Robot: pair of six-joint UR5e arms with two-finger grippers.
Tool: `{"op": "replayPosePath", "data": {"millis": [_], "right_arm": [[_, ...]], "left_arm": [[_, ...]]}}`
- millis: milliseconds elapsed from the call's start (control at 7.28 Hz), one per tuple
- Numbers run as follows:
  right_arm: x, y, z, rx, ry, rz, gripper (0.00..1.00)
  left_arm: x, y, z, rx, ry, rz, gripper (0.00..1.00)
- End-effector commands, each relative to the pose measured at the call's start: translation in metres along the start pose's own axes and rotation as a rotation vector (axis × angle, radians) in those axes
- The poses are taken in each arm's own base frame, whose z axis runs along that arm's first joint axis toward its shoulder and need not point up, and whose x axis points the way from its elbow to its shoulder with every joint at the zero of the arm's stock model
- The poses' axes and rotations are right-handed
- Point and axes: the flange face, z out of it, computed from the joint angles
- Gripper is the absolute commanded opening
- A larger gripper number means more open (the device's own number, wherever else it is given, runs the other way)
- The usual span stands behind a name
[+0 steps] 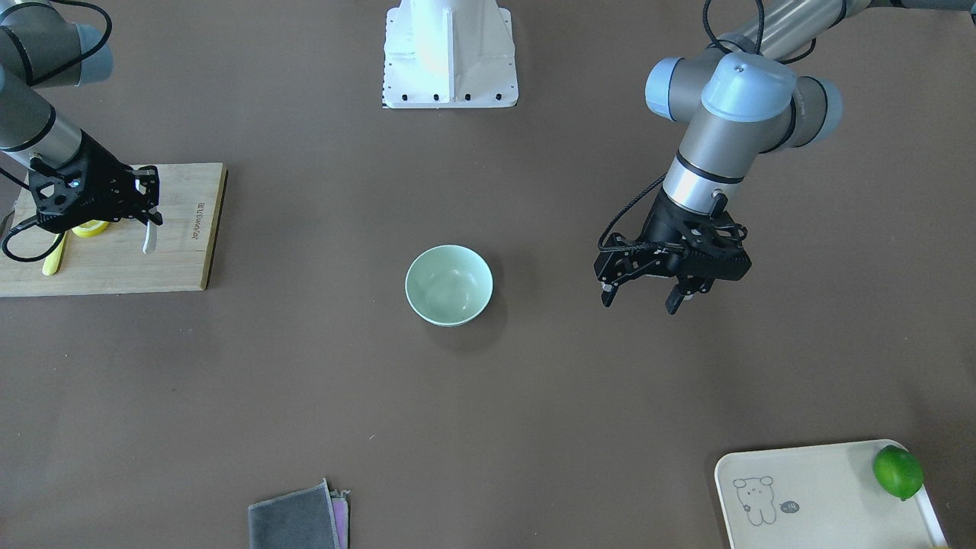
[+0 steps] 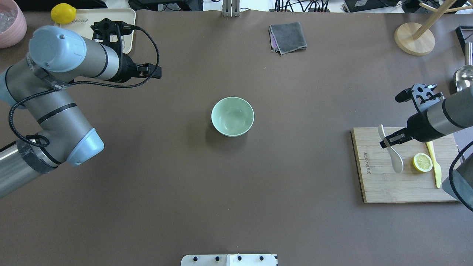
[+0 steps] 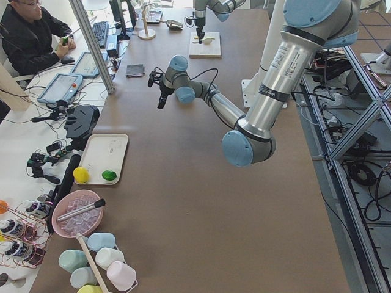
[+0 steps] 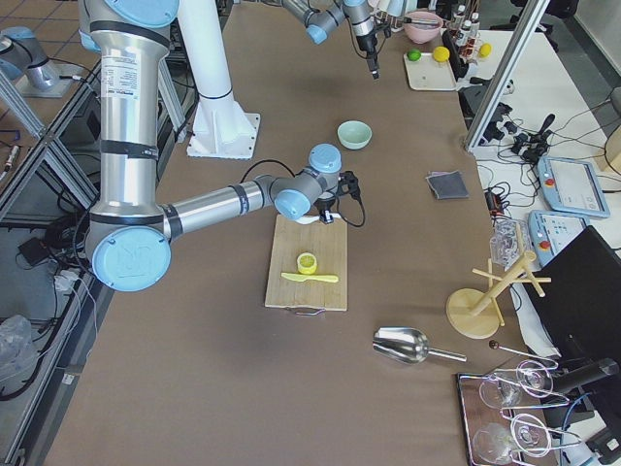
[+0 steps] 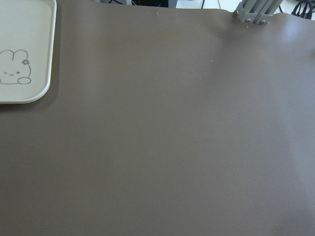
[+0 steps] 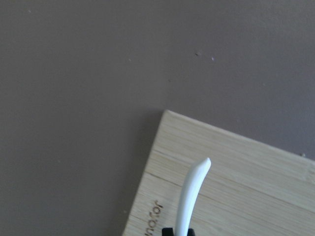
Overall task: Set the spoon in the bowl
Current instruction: 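Lift the spoon and carry it with the right gripper toward the bowl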
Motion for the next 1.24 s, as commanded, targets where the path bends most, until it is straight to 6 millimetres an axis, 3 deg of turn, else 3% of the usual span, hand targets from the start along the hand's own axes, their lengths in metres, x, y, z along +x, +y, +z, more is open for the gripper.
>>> {"op": "replayPosePath", "data": {"millis": [0,137,275,412,687,824,962,1099], "right_arm": [[-0.069,-0.070,-0.045,0.011,-0.019,0.049,0.00],[-0.107,-0.103,-0.058,0.006,-0.002,0.081,0.00],[-0.141,-0.124,-0.057,0.002,0.037,0.086,0.00],[-0.177,-0.140,-0.051,0.012,0.049,0.119,0.00],[-0.229,-0.180,-0.031,0.032,0.052,0.152,0.00],[-0.248,-0.201,-0.022,0.045,0.056,0.152,0.00],[-0.262,-0.216,0.000,0.075,0.024,0.156,0.00],[-0.273,-0.231,0.026,0.154,-0.036,0.178,0.00]], "left_arm": [[-0.052,-0.014,-0.006,0.008,-0.063,0.076,0.98],[-0.086,-0.019,-0.009,-0.009,-0.098,0.116,0.98],[-0.121,-0.022,-0.013,-0.058,-0.138,0.138,0.98],[-0.146,-0.040,-0.027,-0.051,-0.169,0.166,0.98],[-0.242,-0.069,-0.079,-0.107,-0.153,0.126,0.98],[-0.292,-0.069,-0.102,-0.117,-0.162,0.162,0.98],[-0.310,-0.072,-0.109,-0.114,-0.178,0.178,0.98],[-0.313,-0.071,-0.108,-0.118,-0.180,0.175,0.98]]}}
